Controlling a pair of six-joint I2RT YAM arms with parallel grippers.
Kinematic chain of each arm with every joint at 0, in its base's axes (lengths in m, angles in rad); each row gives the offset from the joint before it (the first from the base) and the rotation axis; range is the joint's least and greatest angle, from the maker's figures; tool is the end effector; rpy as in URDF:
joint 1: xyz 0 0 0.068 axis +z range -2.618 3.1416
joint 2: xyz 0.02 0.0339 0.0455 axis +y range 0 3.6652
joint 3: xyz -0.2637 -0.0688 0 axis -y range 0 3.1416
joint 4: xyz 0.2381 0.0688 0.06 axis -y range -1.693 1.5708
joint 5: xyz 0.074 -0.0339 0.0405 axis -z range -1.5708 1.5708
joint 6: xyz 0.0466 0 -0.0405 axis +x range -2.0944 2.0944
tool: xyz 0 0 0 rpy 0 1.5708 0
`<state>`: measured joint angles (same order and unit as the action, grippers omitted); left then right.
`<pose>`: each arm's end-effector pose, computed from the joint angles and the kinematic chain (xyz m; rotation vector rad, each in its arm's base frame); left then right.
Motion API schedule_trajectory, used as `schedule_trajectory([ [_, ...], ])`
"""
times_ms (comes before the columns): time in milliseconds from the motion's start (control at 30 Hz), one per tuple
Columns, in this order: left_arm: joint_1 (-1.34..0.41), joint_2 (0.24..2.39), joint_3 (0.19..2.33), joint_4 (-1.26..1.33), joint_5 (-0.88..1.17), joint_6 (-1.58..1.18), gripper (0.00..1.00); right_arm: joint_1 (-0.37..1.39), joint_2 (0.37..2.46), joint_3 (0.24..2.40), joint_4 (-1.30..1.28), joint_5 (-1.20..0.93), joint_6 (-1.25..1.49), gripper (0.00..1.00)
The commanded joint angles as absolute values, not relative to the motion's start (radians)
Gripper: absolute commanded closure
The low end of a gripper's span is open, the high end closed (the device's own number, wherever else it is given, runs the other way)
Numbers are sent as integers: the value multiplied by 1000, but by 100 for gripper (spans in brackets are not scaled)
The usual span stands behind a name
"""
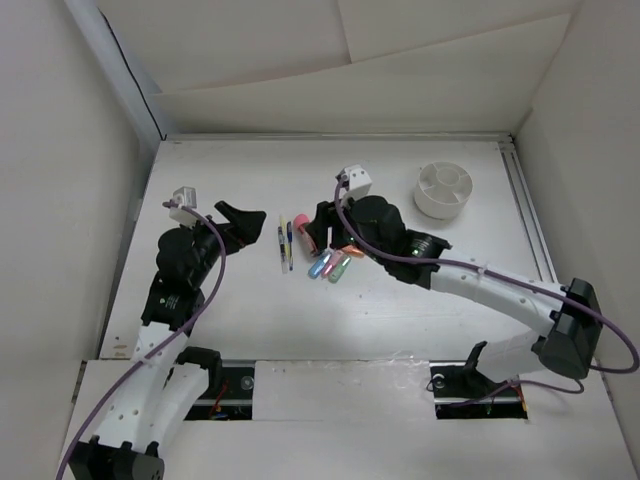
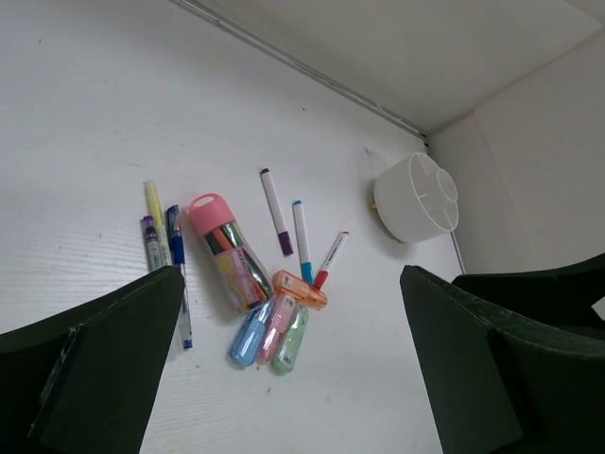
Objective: Sort the stationery into containers
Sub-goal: Pick up the stationery from the center of the board.
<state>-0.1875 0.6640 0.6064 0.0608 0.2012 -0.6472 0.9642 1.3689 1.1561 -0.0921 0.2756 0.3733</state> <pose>0.1684 -0.0414 0.3226 -0.2091 1.6129 -0.8073 0.1962 0.2605 0.3445 -0.3698 1.8818 0.6602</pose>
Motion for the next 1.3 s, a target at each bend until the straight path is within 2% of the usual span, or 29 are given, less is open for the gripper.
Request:
schedule_trajectory([
  [0,-181,621,638,66,189,-620,1,950,1428,1242,-110,261,390,41],
  [33,-181,609,626,54,189,-620,1,937,1466,1284,-124,250,390,69],
  [67,-181,571,615,54,189,-620,12,914,1506,1329,-164,250,402,90],
  [100,-181,571,615,54,189,-620,12,914,1506,1330,-164,250,402,90],
  [133,-181,557,615,29,189,-620,14,914,1543,1371,-164,250,402,100],
  [200,-181,532,604,19,189,-620,24,890,1581,1411,-175,281,413,100],
  [233,-181,511,604,9,175,-620,34,890,1603,1457,-195,281,413,100],
  [300,-181,496,604,-11,157,-620,48,862,1663,1498,-195,290,391,100],
  [333,-181,486,595,-27,140,-629,53,853,1686,1518,-205,276,391,96],
  [367,-181,486,595,-37,140,-629,75,842,1744,1579,-219,258,374,84],
  [400,-181,486,586,-37,124,-629,82,830,1778,1615,-256,243,374,78],
  [433,-181,486,586,-37,124,-629,85,803,1811,1650,-274,201,365,70],
  [467,-181,486,586,-46,124,-640,85,778,1926,1772,-355,157,365,54],
  [533,-181,486,577,-46,124,-640,83,767,1963,1814,-382,121,365,51],
  [567,-181,486,577,-46,114,-649,79,753,2035,1892,-411,111,365,49],
  [600,-181,486,577,-46,114,-649,70,753,2066,1926,-464,110,351,47],
  [733,-181,495,546,-37,133,-649,58,733,2186,2028,-523,120,333,45],
  [967,-181,514,537,-9,153,-649,56,704,2327,2152,-627,-17,299,40],
  [1100,-181,534,528,0,172,-649,55,704,2327,2131,-629,-47,278,25],
  [1267,-181,534,528,0,172,-649,55,704,2397,2181,-653,-48,278,24],
])
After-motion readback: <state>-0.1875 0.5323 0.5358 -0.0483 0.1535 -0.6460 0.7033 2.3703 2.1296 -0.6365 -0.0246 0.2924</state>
